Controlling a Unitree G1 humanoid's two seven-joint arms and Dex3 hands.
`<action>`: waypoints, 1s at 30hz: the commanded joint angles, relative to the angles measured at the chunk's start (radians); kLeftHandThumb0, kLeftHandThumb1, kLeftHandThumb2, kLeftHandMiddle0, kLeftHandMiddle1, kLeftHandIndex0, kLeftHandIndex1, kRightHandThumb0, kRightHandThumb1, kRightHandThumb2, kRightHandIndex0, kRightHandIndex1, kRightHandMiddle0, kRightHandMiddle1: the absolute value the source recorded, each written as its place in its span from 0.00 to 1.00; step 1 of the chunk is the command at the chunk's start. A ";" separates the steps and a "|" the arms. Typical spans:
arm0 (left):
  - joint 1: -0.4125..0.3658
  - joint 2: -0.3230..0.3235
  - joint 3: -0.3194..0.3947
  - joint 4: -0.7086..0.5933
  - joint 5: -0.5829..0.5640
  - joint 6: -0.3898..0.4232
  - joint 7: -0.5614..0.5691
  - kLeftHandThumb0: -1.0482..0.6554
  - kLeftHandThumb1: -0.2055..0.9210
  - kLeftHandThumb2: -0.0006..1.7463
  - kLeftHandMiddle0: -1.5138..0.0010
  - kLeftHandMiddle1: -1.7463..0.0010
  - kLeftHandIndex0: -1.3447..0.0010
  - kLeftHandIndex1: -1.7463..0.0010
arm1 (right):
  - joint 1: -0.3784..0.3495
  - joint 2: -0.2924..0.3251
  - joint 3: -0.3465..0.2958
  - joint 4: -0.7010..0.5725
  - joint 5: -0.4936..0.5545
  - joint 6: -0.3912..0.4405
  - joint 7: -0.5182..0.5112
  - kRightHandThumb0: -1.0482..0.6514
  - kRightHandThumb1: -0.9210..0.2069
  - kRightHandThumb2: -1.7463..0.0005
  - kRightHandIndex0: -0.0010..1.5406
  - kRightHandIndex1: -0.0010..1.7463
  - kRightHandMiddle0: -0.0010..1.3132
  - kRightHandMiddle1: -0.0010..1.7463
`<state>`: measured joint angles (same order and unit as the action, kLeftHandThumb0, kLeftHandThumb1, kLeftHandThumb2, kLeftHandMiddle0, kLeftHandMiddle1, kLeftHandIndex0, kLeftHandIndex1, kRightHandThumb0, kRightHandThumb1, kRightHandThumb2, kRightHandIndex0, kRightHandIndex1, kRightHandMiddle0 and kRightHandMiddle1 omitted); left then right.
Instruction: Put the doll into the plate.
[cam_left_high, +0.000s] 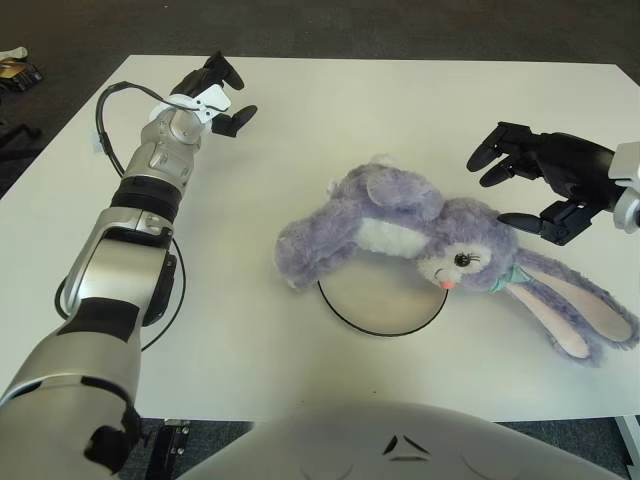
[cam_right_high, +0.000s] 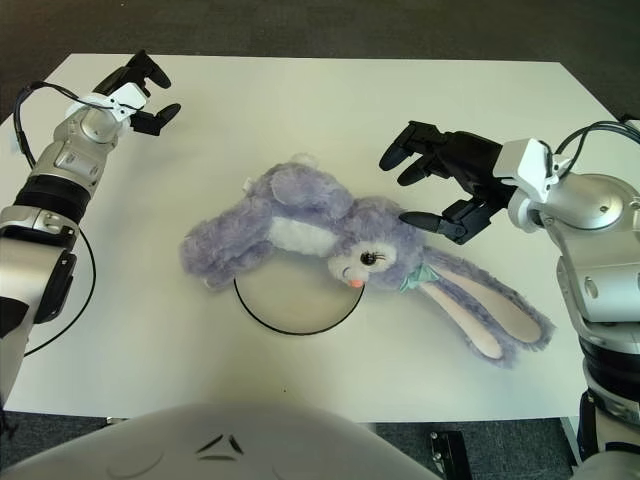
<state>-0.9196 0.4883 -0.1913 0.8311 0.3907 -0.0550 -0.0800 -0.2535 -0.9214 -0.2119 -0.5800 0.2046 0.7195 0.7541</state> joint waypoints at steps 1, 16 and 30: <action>0.059 -0.009 0.037 -0.086 -0.056 -0.005 -0.041 0.40 0.92 0.37 0.86 0.21 0.86 0.00 | -0.011 -0.006 -0.030 0.001 0.035 0.042 -0.002 0.14 0.52 0.43 0.01 0.69 0.00 0.75; 0.215 -0.068 0.150 -0.467 -0.222 0.134 -0.110 0.40 0.89 0.40 0.82 0.21 0.80 0.00 | -0.017 -0.014 -0.025 -0.015 0.060 0.072 -0.022 0.14 0.50 0.44 0.01 0.69 0.00 0.75; 0.335 -0.209 0.301 -0.596 -0.398 0.054 -0.046 0.61 0.73 0.47 0.66 0.22 0.75 0.00 | -0.021 -0.009 -0.004 -0.031 0.063 0.086 -0.047 0.14 0.50 0.44 0.02 0.69 0.00 0.75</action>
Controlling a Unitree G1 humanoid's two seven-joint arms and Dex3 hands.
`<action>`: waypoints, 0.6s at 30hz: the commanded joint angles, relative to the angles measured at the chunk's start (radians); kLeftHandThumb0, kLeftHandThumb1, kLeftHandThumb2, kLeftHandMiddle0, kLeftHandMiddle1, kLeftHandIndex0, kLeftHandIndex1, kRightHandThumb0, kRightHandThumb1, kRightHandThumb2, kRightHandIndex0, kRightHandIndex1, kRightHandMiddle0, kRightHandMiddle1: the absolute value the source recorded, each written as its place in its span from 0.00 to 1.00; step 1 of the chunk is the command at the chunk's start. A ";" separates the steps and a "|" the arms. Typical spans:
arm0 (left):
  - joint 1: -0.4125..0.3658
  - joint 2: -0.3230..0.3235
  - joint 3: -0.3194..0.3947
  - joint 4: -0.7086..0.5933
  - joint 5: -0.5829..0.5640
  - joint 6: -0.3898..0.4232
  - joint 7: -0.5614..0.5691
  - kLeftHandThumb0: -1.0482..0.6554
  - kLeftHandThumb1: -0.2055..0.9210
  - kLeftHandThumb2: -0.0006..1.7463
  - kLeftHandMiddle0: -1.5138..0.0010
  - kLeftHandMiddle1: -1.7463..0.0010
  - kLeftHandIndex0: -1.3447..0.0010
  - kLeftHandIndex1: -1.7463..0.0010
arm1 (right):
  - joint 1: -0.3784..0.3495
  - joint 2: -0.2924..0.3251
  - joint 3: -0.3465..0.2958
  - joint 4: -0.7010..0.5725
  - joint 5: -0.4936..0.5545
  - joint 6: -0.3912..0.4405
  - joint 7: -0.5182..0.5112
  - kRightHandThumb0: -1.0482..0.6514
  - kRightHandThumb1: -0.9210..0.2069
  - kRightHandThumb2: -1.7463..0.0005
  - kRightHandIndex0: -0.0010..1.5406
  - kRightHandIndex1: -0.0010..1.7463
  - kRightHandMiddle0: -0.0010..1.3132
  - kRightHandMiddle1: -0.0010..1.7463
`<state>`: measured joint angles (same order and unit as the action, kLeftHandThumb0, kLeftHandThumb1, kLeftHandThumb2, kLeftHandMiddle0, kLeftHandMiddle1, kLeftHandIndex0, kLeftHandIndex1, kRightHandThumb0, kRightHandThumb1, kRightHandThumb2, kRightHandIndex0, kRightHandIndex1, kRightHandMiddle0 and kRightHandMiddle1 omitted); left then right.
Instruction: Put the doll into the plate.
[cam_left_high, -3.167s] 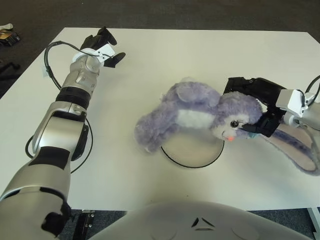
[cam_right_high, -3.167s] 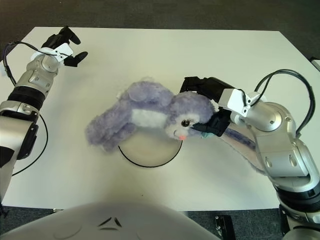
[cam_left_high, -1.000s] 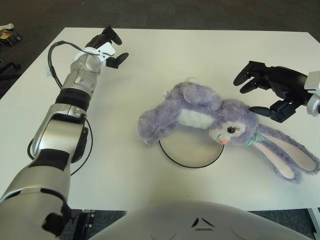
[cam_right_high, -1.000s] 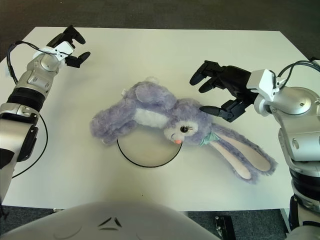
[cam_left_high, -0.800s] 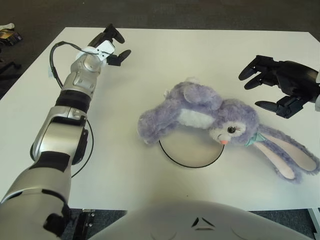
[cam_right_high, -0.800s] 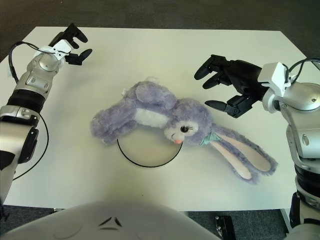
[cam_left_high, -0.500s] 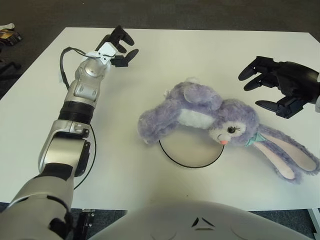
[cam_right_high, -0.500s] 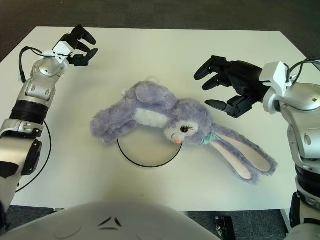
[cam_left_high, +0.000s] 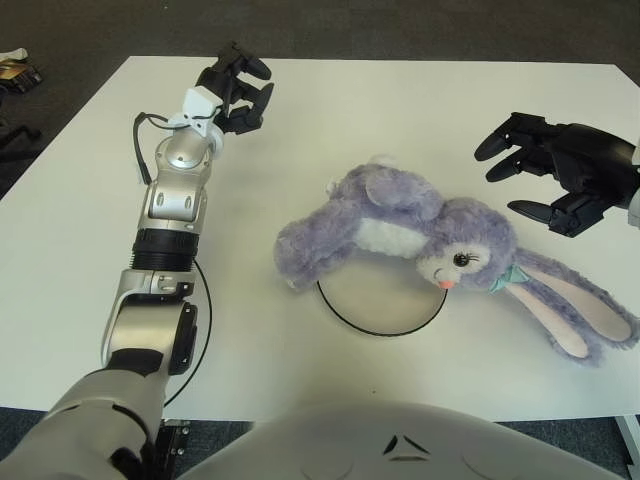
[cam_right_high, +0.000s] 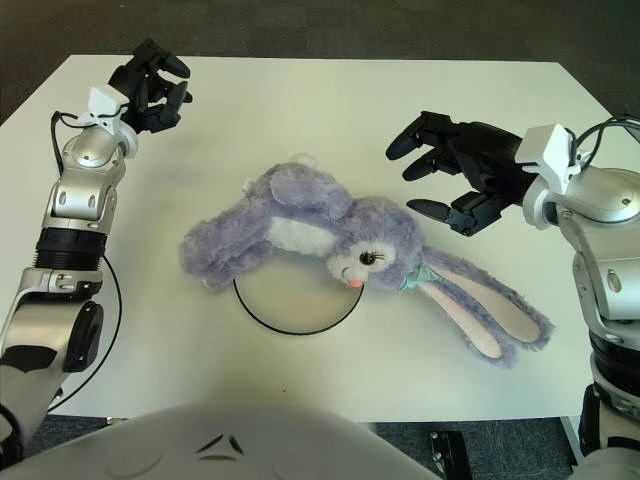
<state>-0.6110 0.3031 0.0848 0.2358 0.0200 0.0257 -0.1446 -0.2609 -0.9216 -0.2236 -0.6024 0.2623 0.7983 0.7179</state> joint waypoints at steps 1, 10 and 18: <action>0.029 -0.029 0.027 0.002 -0.033 -0.033 0.021 0.61 0.72 0.49 0.66 0.22 0.74 0.00 | -0.013 -0.009 0.009 -0.010 0.006 0.008 -0.012 0.14 0.50 0.44 0.02 0.69 0.00 0.75; 0.051 -0.055 0.043 0.037 -0.048 -0.098 0.024 0.61 0.64 0.56 0.62 0.18 0.75 0.00 | -0.011 -0.007 0.014 -0.016 0.007 0.010 -0.021 0.14 0.50 0.44 0.02 0.69 0.00 0.75; 0.067 -0.080 0.048 0.057 -0.037 -0.144 0.061 0.61 0.56 0.65 0.59 0.12 0.75 0.00 | 0.029 0.428 -0.053 0.116 -0.168 -0.169 -0.553 0.53 0.45 0.37 0.31 0.84 0.26 0.96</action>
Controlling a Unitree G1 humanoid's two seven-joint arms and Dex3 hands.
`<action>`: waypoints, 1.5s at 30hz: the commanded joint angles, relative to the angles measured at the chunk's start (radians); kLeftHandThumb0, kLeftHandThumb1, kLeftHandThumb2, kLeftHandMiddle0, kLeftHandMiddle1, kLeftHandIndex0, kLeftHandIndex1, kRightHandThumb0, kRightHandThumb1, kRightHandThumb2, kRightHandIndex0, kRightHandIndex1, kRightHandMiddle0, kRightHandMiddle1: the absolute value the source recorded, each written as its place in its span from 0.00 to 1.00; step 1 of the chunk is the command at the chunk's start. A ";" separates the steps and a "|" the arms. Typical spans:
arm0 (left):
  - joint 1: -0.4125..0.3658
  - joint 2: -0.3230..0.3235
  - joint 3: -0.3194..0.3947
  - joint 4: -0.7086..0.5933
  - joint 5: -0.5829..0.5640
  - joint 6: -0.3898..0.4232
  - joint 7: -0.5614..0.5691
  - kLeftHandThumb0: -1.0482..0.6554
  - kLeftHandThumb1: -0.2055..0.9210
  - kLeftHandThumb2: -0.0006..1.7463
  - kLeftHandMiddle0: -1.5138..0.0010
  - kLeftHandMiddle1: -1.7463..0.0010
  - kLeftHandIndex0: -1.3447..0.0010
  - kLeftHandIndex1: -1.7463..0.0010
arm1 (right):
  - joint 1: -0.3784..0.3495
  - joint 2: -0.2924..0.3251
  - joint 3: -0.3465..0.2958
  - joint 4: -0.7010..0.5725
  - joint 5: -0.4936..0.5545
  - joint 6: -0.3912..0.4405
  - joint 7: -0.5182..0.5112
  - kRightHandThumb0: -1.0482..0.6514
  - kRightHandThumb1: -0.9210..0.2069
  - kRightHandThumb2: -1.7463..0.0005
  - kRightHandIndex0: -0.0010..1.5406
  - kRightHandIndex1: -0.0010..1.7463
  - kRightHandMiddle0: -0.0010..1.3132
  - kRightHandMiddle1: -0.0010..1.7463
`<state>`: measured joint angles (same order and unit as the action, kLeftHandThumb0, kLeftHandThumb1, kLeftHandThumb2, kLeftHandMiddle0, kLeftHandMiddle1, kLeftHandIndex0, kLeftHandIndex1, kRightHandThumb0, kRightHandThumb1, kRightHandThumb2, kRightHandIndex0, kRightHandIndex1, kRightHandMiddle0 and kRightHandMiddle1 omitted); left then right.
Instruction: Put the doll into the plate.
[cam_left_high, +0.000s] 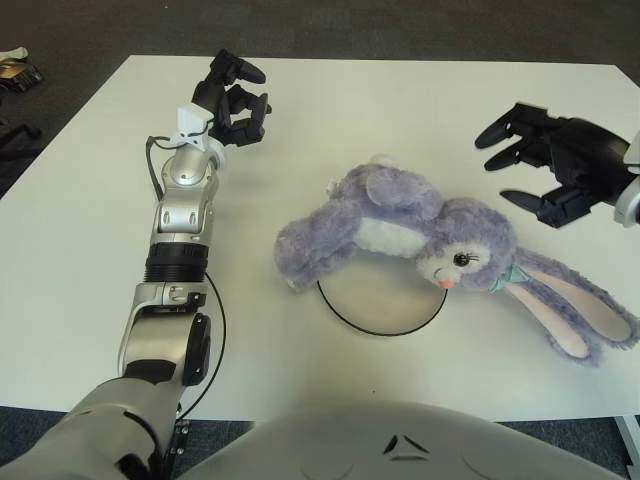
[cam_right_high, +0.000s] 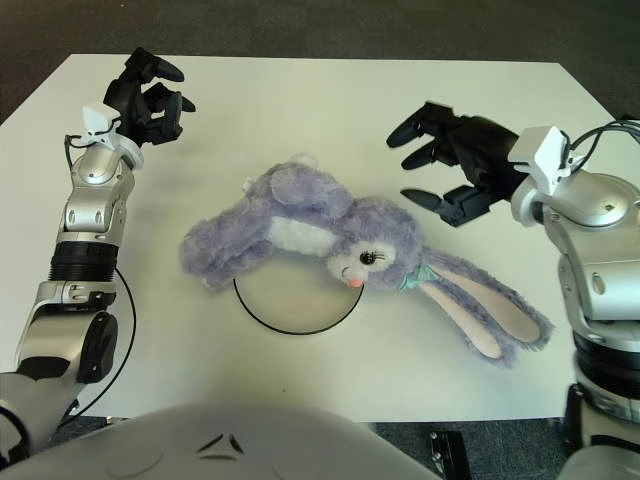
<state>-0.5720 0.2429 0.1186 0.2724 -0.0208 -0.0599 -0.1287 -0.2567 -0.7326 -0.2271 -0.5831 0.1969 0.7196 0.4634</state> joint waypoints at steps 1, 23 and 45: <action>0.030 -0.024 0.015 0.023 0.006 -0.064 0.051 0.61 0.54 0.67 0.58 0.10 0.75 0.00 | 0.021 0.245 -0.046 0.102 -0.104 -0.097 -0.305 0.56 0.44 0.38 0.32 0.84 0.29 0.97; 0.075 -0.082 0.029 0.170 0.002 -0.211 0.139 0.61 0.47 0.75 0.55 0.05 0.75 0.00 | -0.012 0.385 -0.099 0.380 -0.053 -0.370 -0.354 0.61 0.48 0.33 0.42 0.85 0.30 1.00; 0.088 -0.155 0.071 0.240 -0.082 -0.340 0.141 0.61 0.43 0.79 0.65 0.00 0.62 0.00 | -0.014 0.513 -0.153 0.556 0.150 -0.525 -0.306 0.61 0.65 0.16 0.45 0.99 0.38 0.99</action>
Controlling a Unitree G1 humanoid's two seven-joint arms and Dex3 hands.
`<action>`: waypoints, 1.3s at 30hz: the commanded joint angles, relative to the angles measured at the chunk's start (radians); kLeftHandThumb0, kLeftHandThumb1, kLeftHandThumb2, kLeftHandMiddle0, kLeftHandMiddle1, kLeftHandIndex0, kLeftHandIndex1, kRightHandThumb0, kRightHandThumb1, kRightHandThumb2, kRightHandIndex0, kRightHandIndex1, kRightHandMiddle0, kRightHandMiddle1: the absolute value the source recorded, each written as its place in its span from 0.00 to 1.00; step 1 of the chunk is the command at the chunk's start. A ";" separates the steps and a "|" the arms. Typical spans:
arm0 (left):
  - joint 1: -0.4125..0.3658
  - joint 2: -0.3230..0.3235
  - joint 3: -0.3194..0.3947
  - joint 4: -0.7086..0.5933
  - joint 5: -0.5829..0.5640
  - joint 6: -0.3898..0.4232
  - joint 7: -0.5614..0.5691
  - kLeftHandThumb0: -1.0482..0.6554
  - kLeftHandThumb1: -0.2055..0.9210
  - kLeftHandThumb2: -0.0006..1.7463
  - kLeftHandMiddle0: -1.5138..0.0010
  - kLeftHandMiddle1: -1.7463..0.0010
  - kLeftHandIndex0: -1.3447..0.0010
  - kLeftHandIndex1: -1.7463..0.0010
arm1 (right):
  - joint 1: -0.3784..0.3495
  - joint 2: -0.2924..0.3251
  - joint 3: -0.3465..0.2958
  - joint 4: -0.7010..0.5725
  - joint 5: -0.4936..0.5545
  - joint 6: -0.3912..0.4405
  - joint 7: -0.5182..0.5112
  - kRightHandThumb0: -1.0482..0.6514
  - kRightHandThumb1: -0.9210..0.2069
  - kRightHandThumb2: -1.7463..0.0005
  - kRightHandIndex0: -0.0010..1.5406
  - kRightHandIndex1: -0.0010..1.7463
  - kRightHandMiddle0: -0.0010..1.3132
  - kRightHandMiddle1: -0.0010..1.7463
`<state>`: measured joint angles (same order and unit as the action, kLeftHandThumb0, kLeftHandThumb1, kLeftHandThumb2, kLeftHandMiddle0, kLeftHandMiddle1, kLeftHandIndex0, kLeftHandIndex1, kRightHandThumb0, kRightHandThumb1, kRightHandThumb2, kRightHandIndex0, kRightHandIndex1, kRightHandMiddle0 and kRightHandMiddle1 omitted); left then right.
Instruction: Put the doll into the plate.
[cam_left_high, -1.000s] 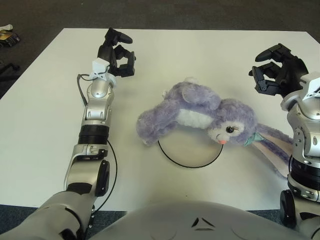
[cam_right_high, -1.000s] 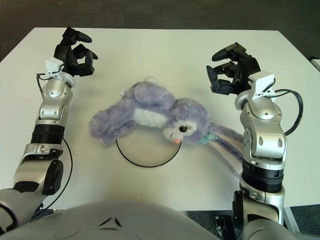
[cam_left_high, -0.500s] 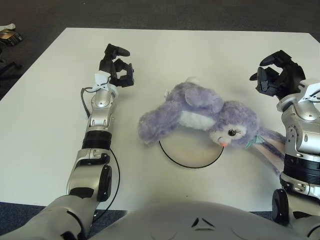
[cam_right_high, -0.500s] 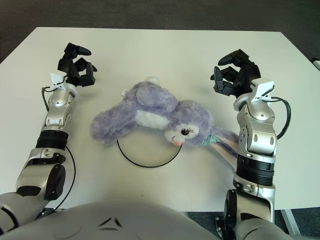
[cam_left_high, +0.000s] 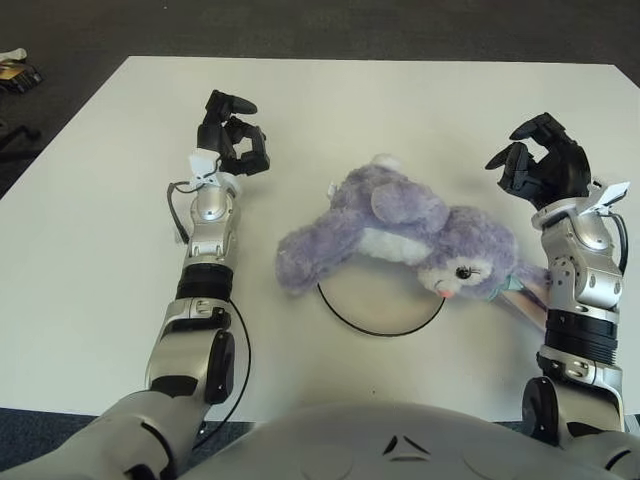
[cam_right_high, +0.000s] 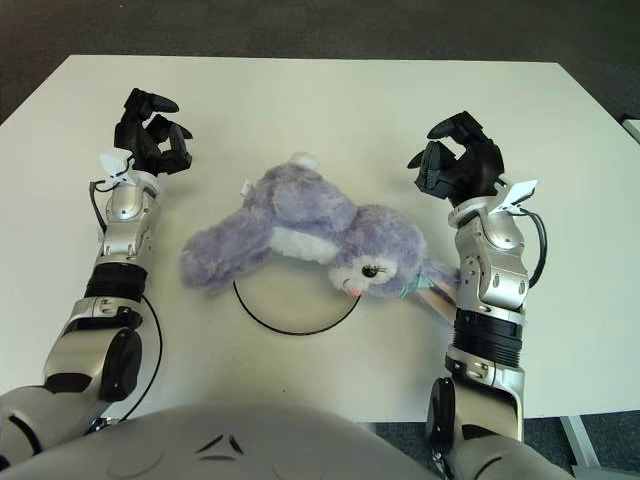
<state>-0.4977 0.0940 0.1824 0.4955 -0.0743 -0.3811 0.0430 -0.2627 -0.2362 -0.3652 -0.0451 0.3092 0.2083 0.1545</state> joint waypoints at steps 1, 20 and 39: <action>0.016 -0.005 0.007 0.020 -0.035 -0.020 -0.039 0.61 0.43 0.79 0.65 0.00 0.62 0.00 | -0.006 0.019 -0.015 0.019 0.043 -0.010 0.003 0.61 0.66 0.15 0.45 1.00 0.39 0.99; 0.028 -0.026 0.018 0.050 -0.092 0.003 -0.079 0.61 0.39 0.82 0.63 0.00 0.59 0.00 | 0.050 0.039 0.005 -0.005 0.090 0.057 -0.004 0.61 0.74 0.12 0.50 1.00 0.48 0.91; 0.033 -0.028 0.015 0.057 -0.089 0.019 -0.086 0.61 0.37 0.83 0.62 0.00 0.58 0.00 | 0.067 0.023 0.050 -0.015 0.030 0.066 -0.036 0.61 0.79 0.10 0.52 1.00 0.57 0.85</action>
<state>-0.4823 0.0637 0.1973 0.5521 -0.1693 -0.3674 -0.0430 -0.2101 -0.2091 -0.3197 -0.0605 0.3469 0.2744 0.1226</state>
